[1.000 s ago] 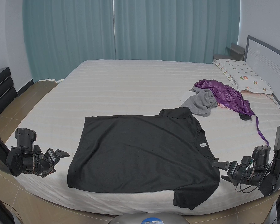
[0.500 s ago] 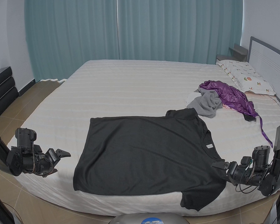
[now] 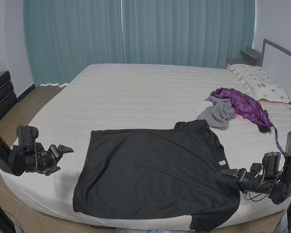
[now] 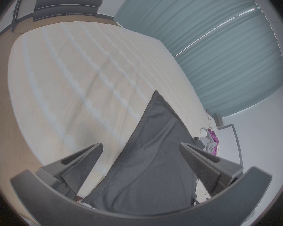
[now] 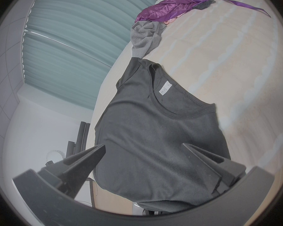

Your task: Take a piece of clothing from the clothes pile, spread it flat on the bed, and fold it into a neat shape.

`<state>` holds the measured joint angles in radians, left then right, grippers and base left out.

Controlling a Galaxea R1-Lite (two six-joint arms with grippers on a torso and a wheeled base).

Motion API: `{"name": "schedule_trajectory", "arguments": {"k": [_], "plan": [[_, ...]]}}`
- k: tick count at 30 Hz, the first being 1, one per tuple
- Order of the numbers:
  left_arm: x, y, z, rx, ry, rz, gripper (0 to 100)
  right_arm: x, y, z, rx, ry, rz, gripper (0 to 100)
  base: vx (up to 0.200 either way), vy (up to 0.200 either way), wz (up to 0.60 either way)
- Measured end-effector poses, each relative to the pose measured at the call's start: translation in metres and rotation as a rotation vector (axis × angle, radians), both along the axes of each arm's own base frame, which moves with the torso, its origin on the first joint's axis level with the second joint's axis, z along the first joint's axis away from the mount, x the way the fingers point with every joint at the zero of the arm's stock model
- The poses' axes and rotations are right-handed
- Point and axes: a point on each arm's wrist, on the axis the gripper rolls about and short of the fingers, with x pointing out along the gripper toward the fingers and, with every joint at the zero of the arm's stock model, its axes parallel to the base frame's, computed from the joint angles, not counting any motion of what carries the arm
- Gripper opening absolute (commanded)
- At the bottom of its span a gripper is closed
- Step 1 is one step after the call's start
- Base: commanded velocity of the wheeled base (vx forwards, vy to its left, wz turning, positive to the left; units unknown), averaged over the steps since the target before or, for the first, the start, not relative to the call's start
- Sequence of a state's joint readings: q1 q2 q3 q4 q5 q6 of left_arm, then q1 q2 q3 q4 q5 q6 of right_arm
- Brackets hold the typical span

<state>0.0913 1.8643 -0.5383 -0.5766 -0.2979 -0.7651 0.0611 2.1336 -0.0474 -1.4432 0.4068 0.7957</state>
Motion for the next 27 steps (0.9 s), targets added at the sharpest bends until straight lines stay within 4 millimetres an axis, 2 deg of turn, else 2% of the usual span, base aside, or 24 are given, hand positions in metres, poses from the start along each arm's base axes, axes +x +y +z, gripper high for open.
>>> {"name": "schedule_trajectory", "arguments": {"k": [11, 23, 24, 27], "plan": [[0.056, -0.012, 0.003, -0.005, -0.079, -0.034, 100, 0.002, 0.002, 0.000, 0.025, 0.007, -0.010, 100, 0.000, 0.000, 0.00], [0.151, -0.029, -0.007, 0.011, -0.206, -0.070, 100, 0.007, 0.003, -0.005, 0.030, -0.024, -0.012, 100, 0.000, 0.000, 0.00], [0.168, -0.033, -0.012, 0.024, -0.217, -0.061, 100, 0.007, 0.003, -0.007, 0.030, -0.021, -0.013, 100, 0.000, 0.000, 0.00], [0.179, -0.034, -0.016, 0.035, -0.227, -0.049, 100, 0.007, 0.003, -0.009, 0.030, -0.017, -0.013, 100, 0.000, 0.000, 0.00]]}}
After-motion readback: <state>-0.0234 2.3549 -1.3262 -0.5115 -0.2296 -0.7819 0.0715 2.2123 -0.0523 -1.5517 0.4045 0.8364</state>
